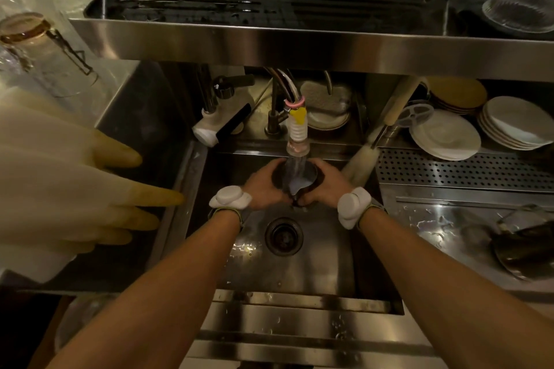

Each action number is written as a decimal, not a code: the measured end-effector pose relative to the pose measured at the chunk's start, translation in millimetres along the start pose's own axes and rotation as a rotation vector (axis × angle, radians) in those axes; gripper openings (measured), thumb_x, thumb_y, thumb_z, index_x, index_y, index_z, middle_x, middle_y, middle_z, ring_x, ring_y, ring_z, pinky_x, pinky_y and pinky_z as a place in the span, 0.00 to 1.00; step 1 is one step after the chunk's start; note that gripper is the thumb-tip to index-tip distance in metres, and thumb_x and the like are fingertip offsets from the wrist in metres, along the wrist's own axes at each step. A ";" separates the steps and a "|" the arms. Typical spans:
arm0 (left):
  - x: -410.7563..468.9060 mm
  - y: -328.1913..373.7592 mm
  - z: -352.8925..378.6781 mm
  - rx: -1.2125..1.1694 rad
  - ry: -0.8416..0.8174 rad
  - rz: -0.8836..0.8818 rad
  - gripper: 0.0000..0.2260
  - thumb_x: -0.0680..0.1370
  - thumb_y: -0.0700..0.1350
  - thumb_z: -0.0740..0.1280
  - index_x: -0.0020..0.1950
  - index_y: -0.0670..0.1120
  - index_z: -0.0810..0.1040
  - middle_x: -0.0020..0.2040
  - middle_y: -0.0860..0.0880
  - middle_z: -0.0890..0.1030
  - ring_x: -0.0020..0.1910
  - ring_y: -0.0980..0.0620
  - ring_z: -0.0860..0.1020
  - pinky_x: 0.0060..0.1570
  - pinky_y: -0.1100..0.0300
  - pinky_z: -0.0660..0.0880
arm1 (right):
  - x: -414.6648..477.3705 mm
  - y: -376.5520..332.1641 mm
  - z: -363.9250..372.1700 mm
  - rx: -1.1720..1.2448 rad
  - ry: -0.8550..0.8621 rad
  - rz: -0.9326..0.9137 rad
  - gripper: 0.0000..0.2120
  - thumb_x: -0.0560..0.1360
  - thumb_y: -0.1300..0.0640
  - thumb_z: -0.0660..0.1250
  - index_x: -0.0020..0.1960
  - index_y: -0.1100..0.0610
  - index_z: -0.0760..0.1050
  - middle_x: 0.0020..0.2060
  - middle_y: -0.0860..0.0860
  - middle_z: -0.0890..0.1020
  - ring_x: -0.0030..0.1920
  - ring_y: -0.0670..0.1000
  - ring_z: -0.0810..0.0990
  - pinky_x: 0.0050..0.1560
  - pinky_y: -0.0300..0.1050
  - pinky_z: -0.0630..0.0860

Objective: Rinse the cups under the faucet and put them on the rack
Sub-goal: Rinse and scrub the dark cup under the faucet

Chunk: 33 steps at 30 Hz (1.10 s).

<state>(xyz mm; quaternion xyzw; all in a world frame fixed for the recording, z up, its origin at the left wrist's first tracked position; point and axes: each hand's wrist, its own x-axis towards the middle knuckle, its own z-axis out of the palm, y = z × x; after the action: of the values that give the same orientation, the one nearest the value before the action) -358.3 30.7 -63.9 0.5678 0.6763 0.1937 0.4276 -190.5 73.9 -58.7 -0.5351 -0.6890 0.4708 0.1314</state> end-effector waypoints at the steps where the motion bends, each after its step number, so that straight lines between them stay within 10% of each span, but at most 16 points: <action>1: 1.9 2.9 2.2 0.010 0.002 0.028 0.40 0.66 0.38 0.77 0.74 0.47 0.64 0.69 0.45 0.72 0.67 0.46 0.72 0.66 0.54 0.70 | 0.1 0.5 0.9 0.039 -0.004 0.001 0.40 0.55 0.67 0.81 0.65 0.58 0.71 0.57 0.54 0.80 0.57 0.55 0.79 0.58 0.53 0.77; 6: 11.5 3.1 4.8 -0.095 -0.036 0.086 0.40 0.59 0.35 0.79 0.68 0.45 0.68 0.62 0.48 0.76 0.62 0.49 0.75 0.60 0.57 0.73 | -1.4 0.1 -5.7 0.184 -0.047 0.016 0.42 0.58 0.75 0.76 0.69 0.60 0.67 0.54 0.51 0.77 0.57 0.51 0.77 0.49 0.37 0.77; 11: 8.5 1.1 9.1 -0.089 -0.014 0.097 0.42 0.58 0.41 0.82 0.68 0.46 0.67 0.59 0.52 0.75 0.58 0.56 0.74 0.53 0.69 0.69 | 1.9 2.1 -4.5 0.208 -0.091 0.119 0.42 0.60 0.74 0.75 0.69 0.61 0.63 0.59 0.54 0.76 0.58 0.51 0.75 0.53 0.44 0.75; 21: 8.9 3.7 20.2 -0.037 0.209 0.077 0.41 0.60 0.45 0.80 0.68 0.46 0.65 0.61 0.49 0.75 0.60 0.50 0.75 0.54 0.63 0.69 | -4.1 29.7 -15.6 0.146 0.115 0.187 0.28 0.70 0.68 0.70 0.69 0.59 0.69 0.55 0.58 0.81 0.52 0.50 0.78 0.43 0.35 0.74; 25: 5.1 1.4 32.5 -0.063 0.280 0.074 0.40 0.59 0.45 0.80 0.68 0.46 0.67 0.62 0.46 0.73 0.60 0.49 0.73 0.54 0.63 0.68 | -14.9 39.9 -14.0 0.047 0.077 0.221 0.26 0.71 0.66 0.69 0.69 0.60 0.69 0.56 0.57 0.81 0.58 0.55 0.79 0.57 0.42 0.73; 33: 9.3 11.9 18.0 -0.104 0.283 0.027 0.42 0.61 0.44 0.81 0.70 0.43 0.65 0.60 0.46 0.77 0.61 0.47 0.76 0.57 0.59 0.72 | -13.9 34.8 -10.4 -0.068 0.080 0.204 0.21 0.71 0.63 0.69 0.64 0.60 0.75 0.59 0.56 0.80 0.59 0.54 0.78 0.54 0.38 0.70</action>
<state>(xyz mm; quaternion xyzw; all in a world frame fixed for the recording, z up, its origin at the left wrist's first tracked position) -336.7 38.7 -68.5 0.5210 0.7111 0.3123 0.3541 -156.6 66.7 -76.2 -0.6250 -0.6407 0.4363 0.0916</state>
